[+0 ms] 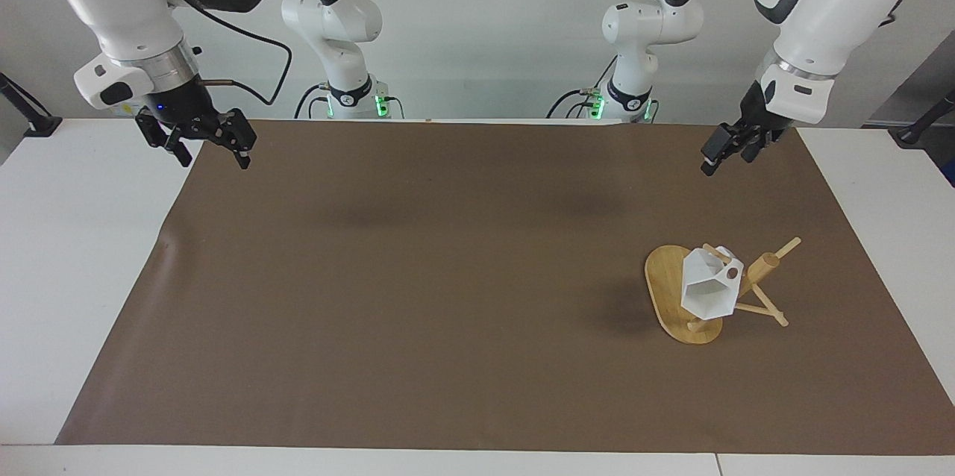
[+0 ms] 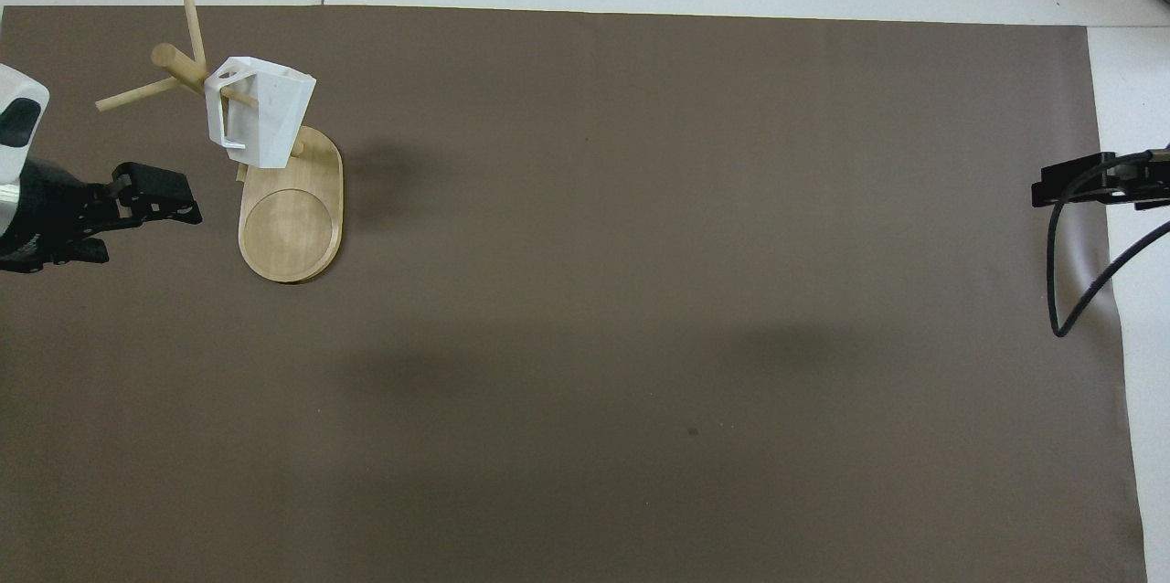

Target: Hang cup on rack

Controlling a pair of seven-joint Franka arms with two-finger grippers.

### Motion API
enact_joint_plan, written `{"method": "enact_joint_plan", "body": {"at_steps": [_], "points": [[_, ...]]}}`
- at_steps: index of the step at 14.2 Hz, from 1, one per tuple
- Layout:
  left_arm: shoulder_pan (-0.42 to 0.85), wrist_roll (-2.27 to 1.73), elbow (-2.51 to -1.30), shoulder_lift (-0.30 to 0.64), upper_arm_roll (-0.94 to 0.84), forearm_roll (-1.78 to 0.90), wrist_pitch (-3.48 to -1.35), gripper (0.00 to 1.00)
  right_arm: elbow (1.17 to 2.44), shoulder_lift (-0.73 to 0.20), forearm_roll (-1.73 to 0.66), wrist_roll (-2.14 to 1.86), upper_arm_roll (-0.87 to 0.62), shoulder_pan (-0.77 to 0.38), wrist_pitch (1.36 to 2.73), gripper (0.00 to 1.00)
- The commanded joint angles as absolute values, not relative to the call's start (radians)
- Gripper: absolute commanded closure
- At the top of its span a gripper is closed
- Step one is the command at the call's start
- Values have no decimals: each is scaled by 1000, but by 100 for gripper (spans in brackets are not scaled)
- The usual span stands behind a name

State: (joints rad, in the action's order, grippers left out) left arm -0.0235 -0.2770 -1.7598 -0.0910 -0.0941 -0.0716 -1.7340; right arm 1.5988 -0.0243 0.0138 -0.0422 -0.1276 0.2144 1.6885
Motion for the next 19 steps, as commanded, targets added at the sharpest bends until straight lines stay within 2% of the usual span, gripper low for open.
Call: {"method": "enact_joint_plan", "body": {"at_steps": [1,8,12,19], "points": [[37,-84,-1634,-35,-28,-40,-1629,0,1615,-9,9,-34,-132,218,1687,0],[60,49,-1410,43,-8,-41,-1439,0,1615,-9,9,-32,-132,219,1686,0],[72,51,-1407,40,-12,-23,-1410,0,1615,-9,9,-34,-132,219,1687,0],[72,72,-1471,-37,-21,-8,-1371,0,1615,-9,9,-32,-132,219,1687,0]]}}
